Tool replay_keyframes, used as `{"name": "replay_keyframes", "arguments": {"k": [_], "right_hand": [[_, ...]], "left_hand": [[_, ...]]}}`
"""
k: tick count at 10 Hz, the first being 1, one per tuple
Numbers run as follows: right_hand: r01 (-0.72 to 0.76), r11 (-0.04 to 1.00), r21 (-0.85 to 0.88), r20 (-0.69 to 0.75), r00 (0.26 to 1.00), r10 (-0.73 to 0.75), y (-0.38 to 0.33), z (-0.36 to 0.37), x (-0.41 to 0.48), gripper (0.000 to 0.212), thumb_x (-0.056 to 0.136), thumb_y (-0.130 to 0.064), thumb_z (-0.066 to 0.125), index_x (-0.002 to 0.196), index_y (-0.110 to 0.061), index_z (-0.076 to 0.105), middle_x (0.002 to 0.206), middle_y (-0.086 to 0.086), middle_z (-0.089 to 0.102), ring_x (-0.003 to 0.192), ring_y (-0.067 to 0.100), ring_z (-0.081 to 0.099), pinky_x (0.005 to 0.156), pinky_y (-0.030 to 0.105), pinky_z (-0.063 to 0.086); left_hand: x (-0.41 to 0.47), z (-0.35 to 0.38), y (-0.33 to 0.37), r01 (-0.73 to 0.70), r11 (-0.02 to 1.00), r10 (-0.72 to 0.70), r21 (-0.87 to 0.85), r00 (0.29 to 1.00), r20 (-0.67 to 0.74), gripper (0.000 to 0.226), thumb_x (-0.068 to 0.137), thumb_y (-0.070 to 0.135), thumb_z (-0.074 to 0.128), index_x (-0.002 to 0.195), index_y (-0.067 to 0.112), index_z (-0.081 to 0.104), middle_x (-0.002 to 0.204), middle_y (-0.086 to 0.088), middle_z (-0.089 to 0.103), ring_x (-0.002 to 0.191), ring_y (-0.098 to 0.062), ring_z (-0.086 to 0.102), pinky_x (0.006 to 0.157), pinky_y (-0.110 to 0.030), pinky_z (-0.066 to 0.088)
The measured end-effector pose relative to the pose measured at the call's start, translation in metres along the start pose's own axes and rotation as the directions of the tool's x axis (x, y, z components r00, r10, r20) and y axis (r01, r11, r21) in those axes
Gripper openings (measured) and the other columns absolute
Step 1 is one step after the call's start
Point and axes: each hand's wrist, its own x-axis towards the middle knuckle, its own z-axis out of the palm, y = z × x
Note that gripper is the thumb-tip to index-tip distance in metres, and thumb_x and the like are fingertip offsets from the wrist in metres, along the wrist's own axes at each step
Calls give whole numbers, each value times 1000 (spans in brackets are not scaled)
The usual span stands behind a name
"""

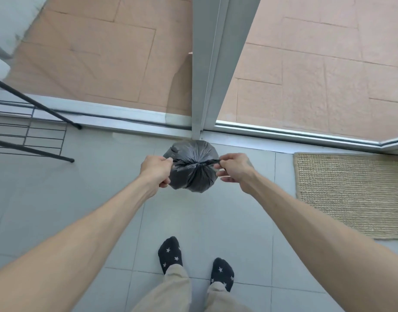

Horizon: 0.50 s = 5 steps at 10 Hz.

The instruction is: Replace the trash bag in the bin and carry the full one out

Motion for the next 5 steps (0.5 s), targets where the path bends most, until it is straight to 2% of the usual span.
{"name": "replay_keyframes", "arguments": {"k": [1,2,3,4,5], "right_hand": [[-3,1000,2,-6,1000,3,5,8,25,27,93,-2,51,116,-12,61,89,7,72,64,17,62,58,28,59],[-16,1000,-3,-14,1000,16,16,15,45,29,91,-1,57,118,-12,61,93,12,71,66,18,65,60,27,59],[-15,1000,15,-41,999,15,25,21,57,28,91,1,56,115,-10,67,90,12,70,67,18,66,63,25,59],[-17,1000,7,-47,999,17,31,23,58,26,91,-3,57,113,-10,68,92,10,69,69,17,66,66,25,60],[-12,1000,-11,-59,998,11,35,23,52,29,90,-8,60,117,-13,68,101,7,69,77,18,66,73,32,62]], "left_hand": [[24,9,-5,-16,1000,16,7,1000,-12,27,95,20,55,71,10,62,59,-9,57,44,-21,55,46,-26,49],[45,17,-14,-3,1000,3,-6,1000,-26,19,97,18,55,89,7,68,67,-9,63,48,-22,62,45,-26,51],[60,20,-27,8,998,-11,-58,998,-58,20,97,15,55,108,4,68,69,-8,66,50,-21,65,45,-26,54],[63,21,-30,14,997,-19,-75,998,-57,25,95,15,57,116,4,66,71,-6,67,54,-20,66,45,-24,56],[56,19,-31,13,998,-17,-65,998,-62,23,94,16,58,114,8,66,77,-7,68,60,-23,68,55,-29,60]]}}
